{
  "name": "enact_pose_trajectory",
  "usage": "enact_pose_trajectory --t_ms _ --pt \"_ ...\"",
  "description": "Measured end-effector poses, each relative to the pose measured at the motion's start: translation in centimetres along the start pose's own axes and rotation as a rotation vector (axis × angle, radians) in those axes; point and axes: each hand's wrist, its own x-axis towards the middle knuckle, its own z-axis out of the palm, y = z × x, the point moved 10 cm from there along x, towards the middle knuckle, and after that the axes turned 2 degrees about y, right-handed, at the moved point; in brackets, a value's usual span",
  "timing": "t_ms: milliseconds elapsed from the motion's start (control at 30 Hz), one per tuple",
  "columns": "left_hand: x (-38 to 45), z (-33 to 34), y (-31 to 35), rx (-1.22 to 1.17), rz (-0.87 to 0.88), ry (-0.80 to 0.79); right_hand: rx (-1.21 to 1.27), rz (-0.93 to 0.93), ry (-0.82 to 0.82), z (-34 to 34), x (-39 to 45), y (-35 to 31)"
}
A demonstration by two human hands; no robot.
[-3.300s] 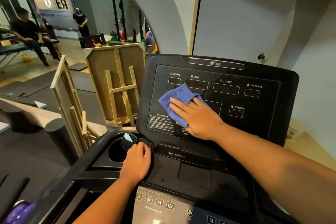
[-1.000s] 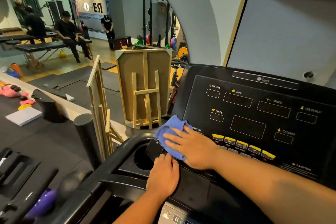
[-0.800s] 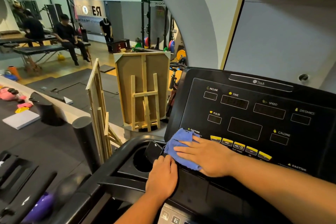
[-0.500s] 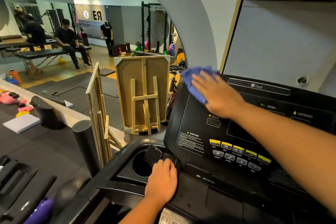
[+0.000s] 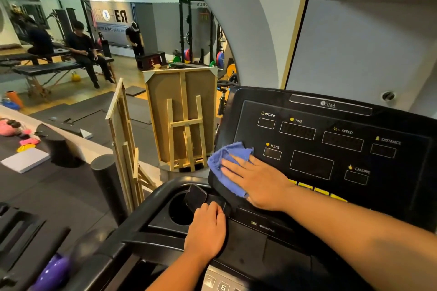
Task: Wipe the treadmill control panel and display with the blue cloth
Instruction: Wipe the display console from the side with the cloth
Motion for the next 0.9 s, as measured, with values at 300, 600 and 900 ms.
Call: enact_pose_trajectory --t_ms 300,600,900 --pt "0.1 0.1 -0.2 -0.001 -0.018 -0.007 -0.044 0.344 0.224 -11.2 5.5 12.9" --pt "0.1 0.1 -0.2 -0.019 -0.001 0.002 -0.045 0.373 0.228 -5.3 -0.3 6.8" --pt "0.0 -0.1 -0.1 -0.027 0.003 0.001 -0.108 0.148 0.075 -2.7 -3.0 4.7"
